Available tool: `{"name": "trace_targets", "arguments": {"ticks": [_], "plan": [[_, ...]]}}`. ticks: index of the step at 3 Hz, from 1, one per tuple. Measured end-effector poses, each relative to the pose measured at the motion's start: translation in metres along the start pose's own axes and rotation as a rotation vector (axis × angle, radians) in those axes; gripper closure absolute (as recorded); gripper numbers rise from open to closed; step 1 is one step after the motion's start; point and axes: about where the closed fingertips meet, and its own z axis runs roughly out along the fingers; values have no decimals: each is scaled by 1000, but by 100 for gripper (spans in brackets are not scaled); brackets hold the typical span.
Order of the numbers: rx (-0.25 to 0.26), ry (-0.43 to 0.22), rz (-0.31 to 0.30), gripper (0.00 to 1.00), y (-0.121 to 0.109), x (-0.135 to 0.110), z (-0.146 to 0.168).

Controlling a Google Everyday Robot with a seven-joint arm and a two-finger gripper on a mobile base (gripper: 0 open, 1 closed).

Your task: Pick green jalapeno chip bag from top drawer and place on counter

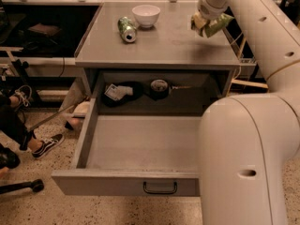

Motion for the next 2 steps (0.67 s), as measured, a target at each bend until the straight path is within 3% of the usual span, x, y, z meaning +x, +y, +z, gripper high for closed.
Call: {"name": "trace_targets", "arguments": {"ticks": [1,2], "plan": [[-130,-104,19,100,13,18,23],[-187,-150,-13,81,31,6,26]]}}
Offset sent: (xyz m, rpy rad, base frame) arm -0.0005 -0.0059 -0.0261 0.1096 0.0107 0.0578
